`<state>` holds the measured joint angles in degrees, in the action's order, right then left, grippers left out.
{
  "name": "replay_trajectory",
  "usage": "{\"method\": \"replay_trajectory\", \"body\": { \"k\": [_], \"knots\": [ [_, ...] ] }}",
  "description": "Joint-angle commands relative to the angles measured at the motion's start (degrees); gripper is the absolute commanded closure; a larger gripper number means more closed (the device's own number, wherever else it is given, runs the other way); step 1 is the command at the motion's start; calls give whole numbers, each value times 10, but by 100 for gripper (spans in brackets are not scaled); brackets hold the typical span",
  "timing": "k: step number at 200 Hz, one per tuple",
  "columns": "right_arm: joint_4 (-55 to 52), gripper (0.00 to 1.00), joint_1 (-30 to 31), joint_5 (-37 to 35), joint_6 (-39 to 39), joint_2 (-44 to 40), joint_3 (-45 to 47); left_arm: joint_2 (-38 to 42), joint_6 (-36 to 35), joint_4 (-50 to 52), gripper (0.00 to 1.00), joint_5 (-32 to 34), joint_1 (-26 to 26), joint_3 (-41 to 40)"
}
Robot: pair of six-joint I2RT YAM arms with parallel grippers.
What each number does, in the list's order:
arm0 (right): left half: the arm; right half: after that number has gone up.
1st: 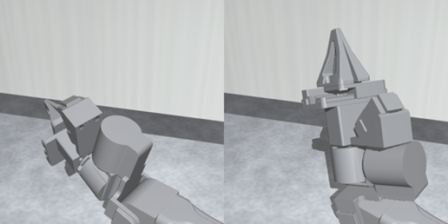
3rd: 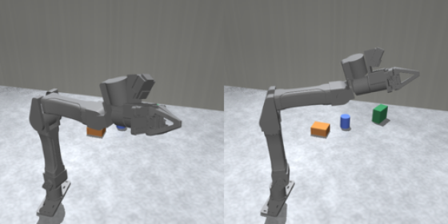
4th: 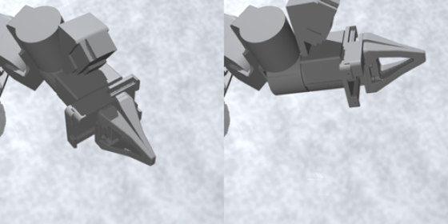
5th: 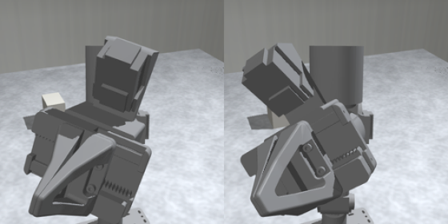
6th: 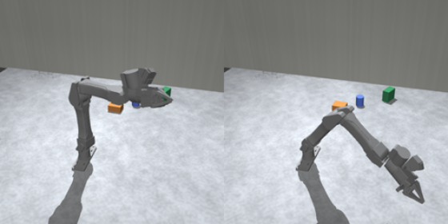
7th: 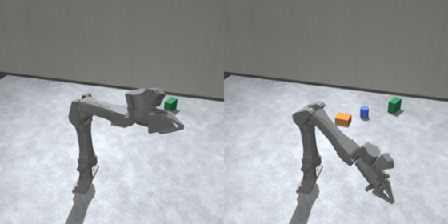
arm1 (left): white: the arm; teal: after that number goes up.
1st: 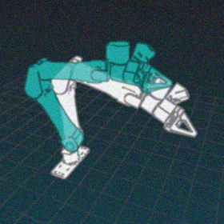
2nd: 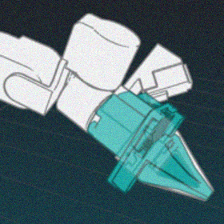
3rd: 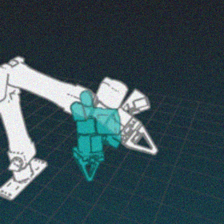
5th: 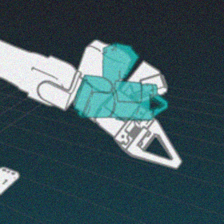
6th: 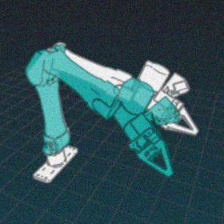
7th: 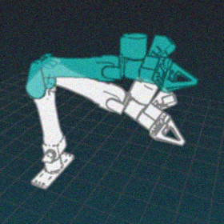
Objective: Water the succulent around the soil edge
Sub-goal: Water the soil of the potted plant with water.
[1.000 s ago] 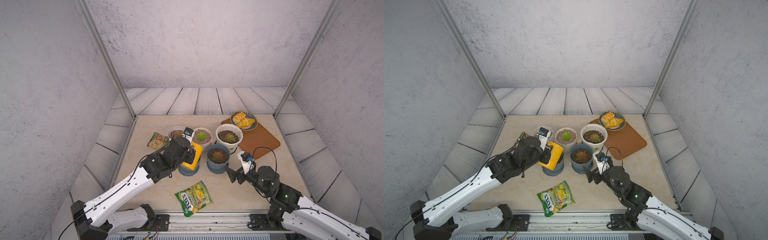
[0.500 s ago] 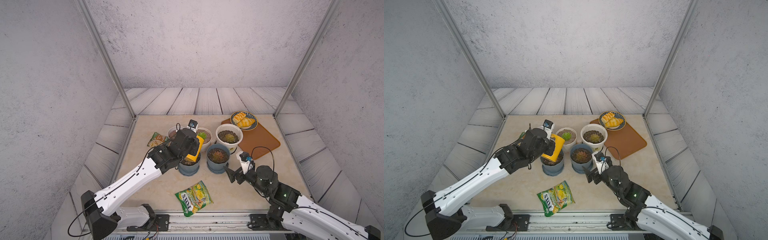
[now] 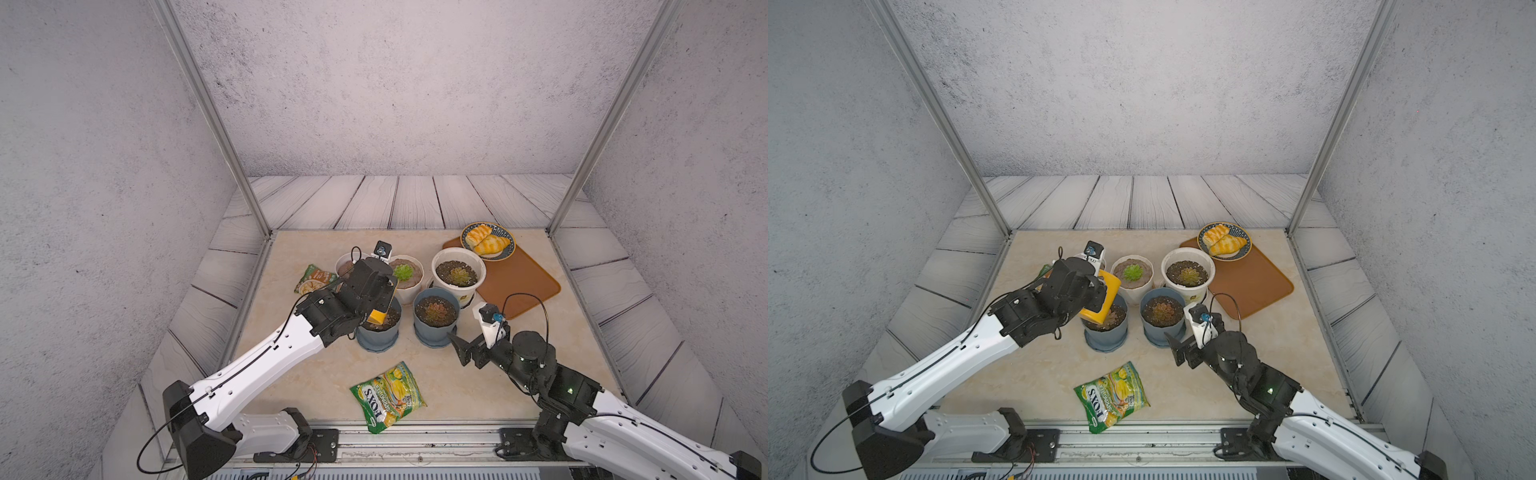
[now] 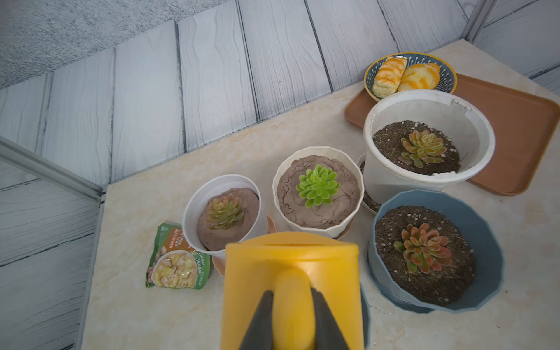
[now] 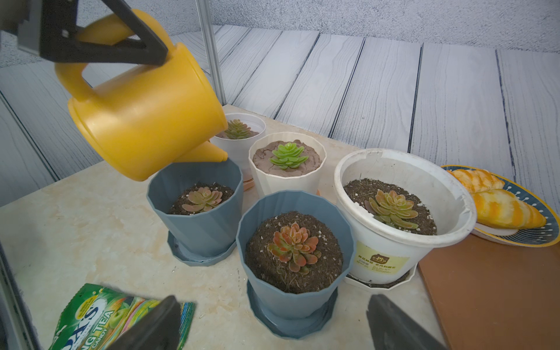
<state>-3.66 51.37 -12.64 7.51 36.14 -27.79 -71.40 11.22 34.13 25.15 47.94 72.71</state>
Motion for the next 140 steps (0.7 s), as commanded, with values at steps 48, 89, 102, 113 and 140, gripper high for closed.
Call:
{"method": "replay_trajectory", "body": {
  "k": [48,89,102,113,140],
  "knots": [
    [-6,1,2,-6,5,-4,-21,25,18,50,100,10,-6,-1],
    [-5,1,3,-2,5,-3,-19,51,29,71,100,12,-6,-14],
    [-5,1,3,1,4,-3,-19,59,30,82,100,10,-6,-15],
    [-4,1,2,4,4,-3,-19,67,32,89,100,5,-6,-18],
    [-3,1,2,6,3,-3,-18,93,42,101,100,-17,-6,-29]
  ]
}}
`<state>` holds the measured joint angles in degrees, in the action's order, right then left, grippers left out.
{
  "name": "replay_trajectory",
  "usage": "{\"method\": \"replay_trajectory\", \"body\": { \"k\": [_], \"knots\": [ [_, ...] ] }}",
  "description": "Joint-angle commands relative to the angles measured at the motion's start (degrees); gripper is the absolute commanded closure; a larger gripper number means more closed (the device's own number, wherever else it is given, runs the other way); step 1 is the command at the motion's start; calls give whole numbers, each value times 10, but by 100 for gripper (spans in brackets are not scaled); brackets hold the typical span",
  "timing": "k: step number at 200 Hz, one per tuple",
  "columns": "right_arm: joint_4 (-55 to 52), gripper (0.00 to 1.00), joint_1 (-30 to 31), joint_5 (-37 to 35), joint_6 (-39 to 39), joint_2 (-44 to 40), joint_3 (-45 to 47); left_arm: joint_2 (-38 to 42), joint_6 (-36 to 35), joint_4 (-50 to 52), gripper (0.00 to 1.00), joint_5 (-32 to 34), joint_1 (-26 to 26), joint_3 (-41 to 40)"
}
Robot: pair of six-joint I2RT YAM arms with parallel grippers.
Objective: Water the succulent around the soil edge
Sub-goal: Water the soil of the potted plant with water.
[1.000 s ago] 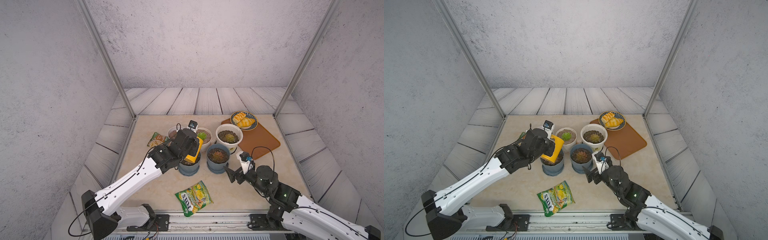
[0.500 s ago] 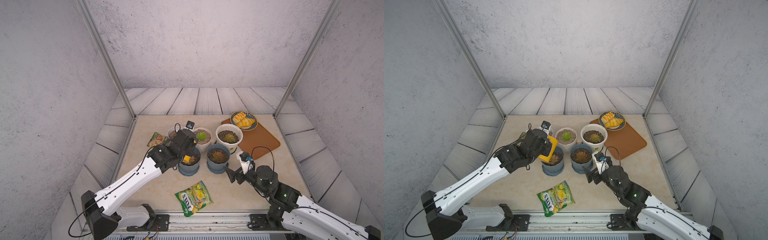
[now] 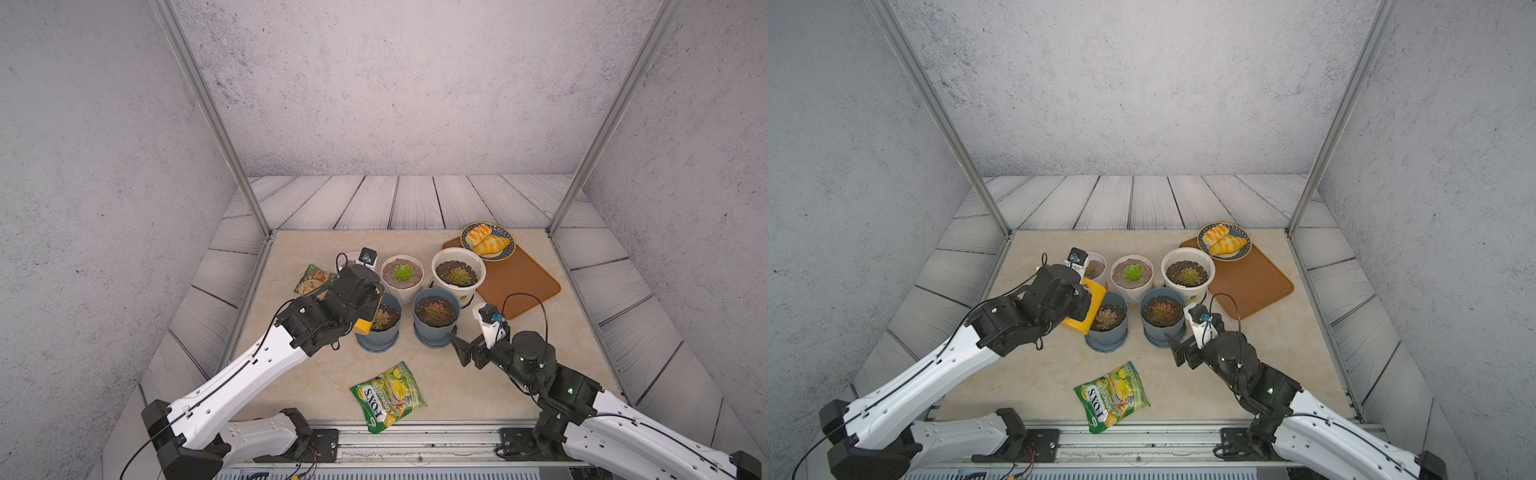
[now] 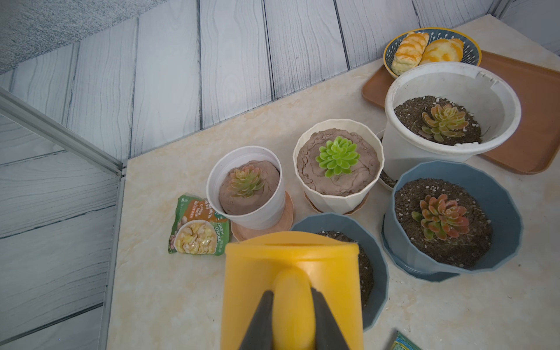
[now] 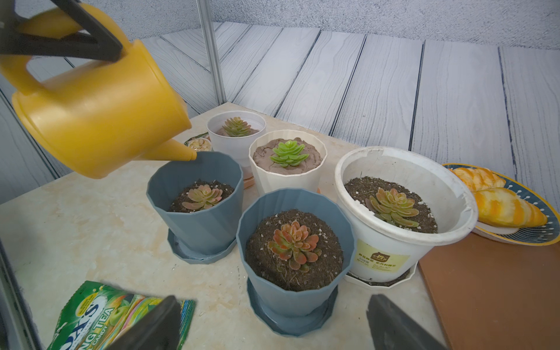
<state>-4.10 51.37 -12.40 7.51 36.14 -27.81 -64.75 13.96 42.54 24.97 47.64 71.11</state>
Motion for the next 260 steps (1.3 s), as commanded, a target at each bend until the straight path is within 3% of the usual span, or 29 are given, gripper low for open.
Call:
{"method": "replay_trajectory", "body": {
  "k": [1,109,158,181,223,260],
  "knots": [
    [1,1,2,3,3,-3,-18,28,14,16,100,-16,-3,-14],
    [21,1,3,37,-2,4,-9,207,42,-71,100,-33,-3,-127],
    [83,1,2,174,-12,-27,27,341,23,-270,100,-42,-3,-271],
    [119,1,2,224,-19,-53,51,414,-11,-407,100,-84,-3,-354],
    [140,1,2,236,-26,-102,80,512,-54,-607,100,-124,-3,-474],
    [149,1,2,211,-26,-151,103,520,-62,-588,100,-128,-3,-470]
  ]
}}
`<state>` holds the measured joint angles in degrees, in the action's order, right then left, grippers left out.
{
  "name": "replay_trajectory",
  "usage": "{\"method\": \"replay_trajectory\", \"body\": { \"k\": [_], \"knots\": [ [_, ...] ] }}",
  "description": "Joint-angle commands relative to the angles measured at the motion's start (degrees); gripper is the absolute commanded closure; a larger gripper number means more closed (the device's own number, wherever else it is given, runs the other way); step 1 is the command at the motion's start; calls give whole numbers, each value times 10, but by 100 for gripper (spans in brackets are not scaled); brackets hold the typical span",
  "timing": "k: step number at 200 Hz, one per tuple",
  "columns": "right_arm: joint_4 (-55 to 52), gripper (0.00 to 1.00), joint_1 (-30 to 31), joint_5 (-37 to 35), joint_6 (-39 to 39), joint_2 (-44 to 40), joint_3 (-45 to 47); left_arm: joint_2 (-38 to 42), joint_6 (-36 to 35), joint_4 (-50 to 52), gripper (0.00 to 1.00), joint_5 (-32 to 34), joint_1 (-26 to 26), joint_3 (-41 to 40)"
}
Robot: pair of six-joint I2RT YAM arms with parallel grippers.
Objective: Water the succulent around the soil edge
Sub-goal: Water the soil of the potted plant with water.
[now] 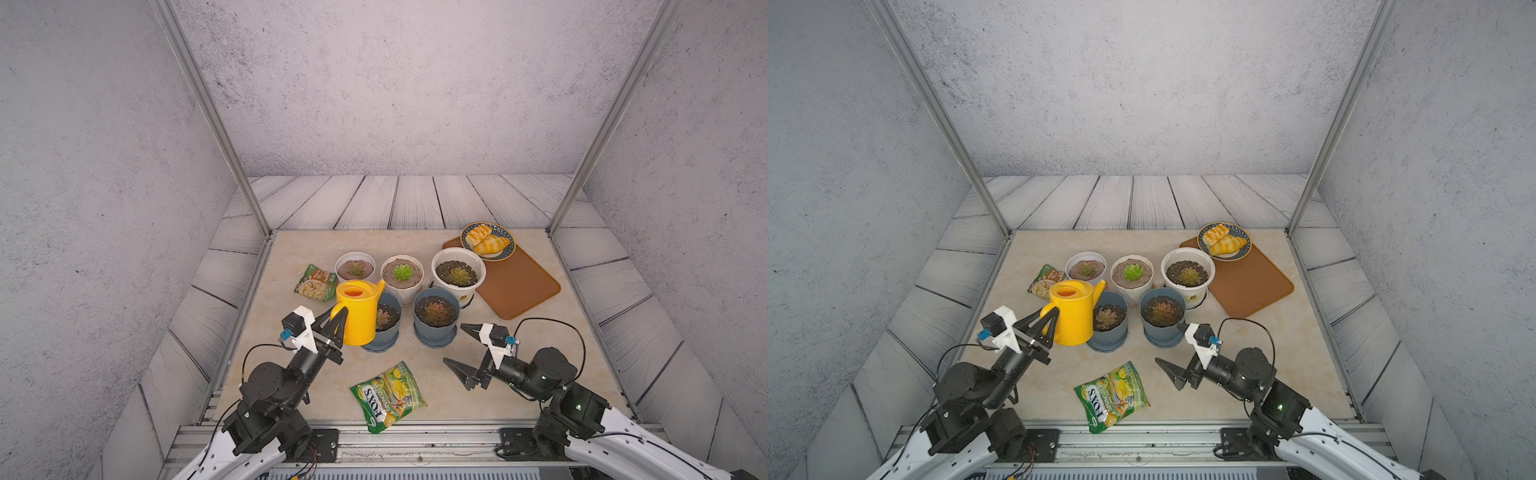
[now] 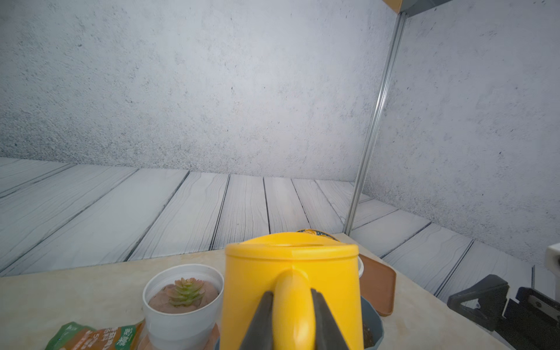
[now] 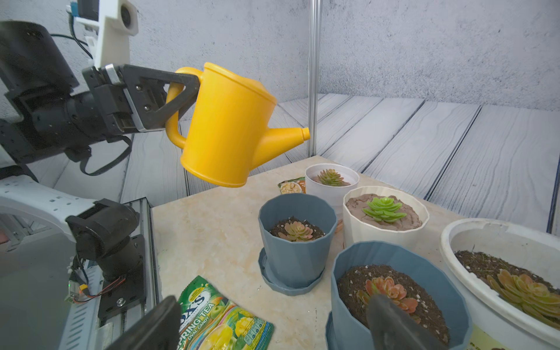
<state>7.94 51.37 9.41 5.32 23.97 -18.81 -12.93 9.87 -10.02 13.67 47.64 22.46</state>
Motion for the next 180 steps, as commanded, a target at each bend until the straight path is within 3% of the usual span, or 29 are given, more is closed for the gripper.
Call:
{"method": "replay_trajectory", "body": {
  "k": [1,25,76,100,136,180],
  "knots": [
    [29,1,2,-9,-4,-30,14,1,-21,-60,100,-15,-3,18],
    [29,1,2,-71,16,-64,28,-44,-21,-23,100,-9,-3,55],
    [1,1,2,-214,29,-118,42,-231,-38,31,100,-36,-3,166],
    [-8,1,2,-245,29,-120,42,-307,-57,58,100,-56,-3,224],
    [-8,1,2,-266,29,-111,41,-420,-67,153,100,-14,-5,328],
    [-4,1,2,-272,34,-105,43,-532,-80,206,100,-20,-10,432]
  ]
}}
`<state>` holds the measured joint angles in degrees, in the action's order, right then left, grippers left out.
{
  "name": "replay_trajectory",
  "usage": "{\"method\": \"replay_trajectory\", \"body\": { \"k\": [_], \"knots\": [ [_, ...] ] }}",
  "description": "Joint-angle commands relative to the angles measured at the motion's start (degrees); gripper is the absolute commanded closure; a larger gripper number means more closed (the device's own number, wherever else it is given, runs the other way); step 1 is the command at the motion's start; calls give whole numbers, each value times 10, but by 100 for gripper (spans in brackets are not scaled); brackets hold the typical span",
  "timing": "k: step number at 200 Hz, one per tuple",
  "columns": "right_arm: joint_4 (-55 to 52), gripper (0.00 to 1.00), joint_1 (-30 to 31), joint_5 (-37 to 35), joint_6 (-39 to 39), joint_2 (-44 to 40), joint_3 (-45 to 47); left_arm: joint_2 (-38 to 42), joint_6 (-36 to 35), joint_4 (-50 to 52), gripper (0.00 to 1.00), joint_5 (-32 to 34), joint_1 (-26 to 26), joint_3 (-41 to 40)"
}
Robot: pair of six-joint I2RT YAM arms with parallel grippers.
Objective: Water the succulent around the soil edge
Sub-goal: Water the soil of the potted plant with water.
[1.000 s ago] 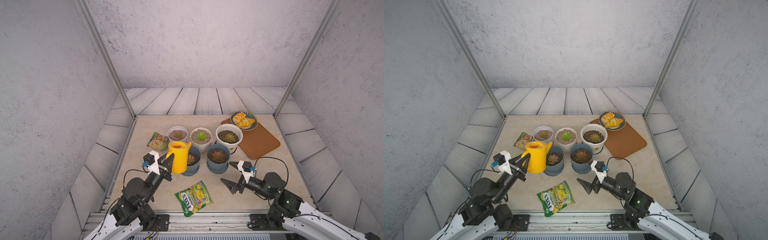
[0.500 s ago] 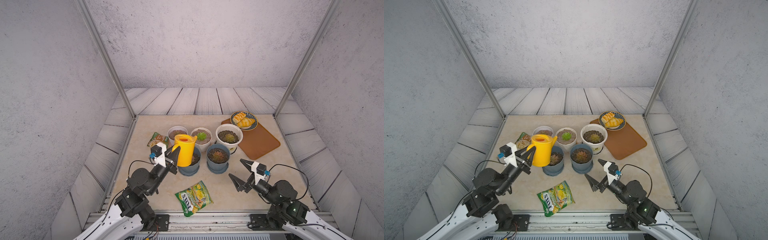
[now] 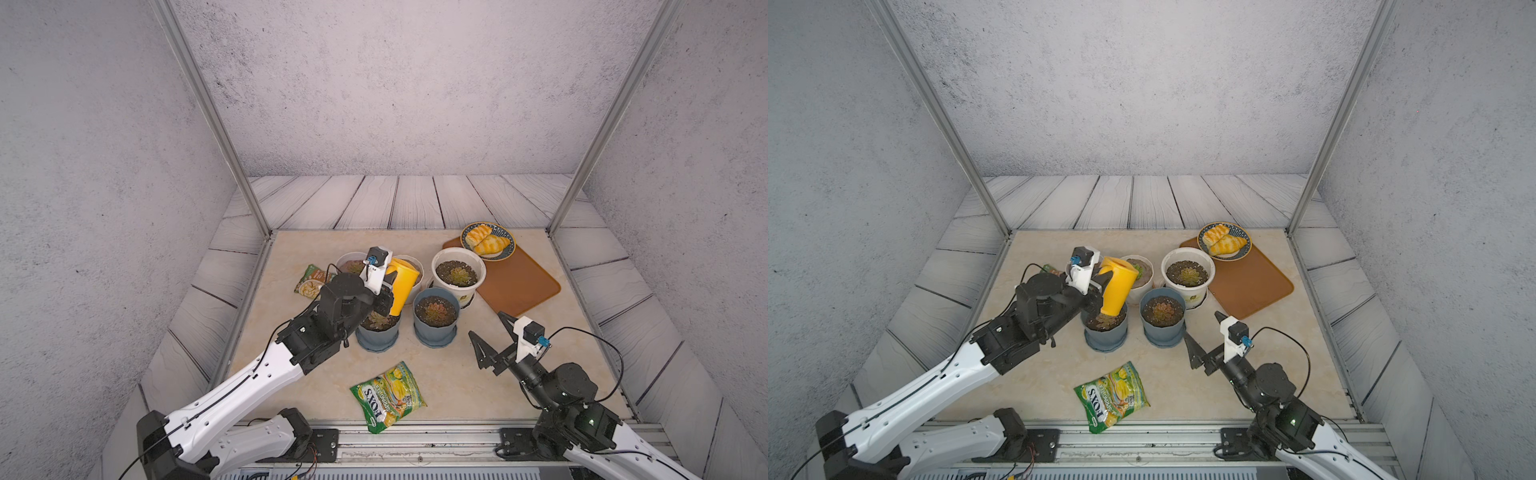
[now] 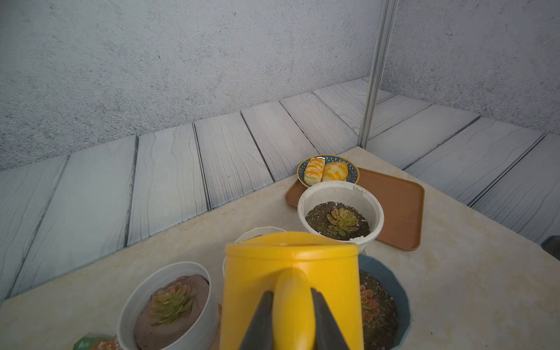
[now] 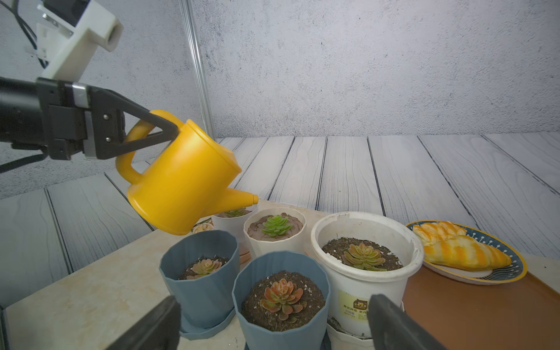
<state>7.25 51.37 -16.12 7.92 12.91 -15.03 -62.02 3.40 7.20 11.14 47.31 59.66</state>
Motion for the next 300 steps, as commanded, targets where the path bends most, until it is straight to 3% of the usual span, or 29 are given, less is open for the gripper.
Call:
{"method": "replay_trajectory", "body": {
  "k": [1,97,187,300],
  "knots": [
    [3,1,2,-17,8,5,5,-44,-16,35,100,5,-7,63],
    [-1,1,3,-16,13,2,2,-254,-23,142,100,-13,-27,264],
    [-7,1,3,-19,16,-7,2,-354,-42,190,100,19,-34,364],
    [-7,1,2,-23,14,-4,1,-410,-72,235,100,35,-44,461]
  ]
}}
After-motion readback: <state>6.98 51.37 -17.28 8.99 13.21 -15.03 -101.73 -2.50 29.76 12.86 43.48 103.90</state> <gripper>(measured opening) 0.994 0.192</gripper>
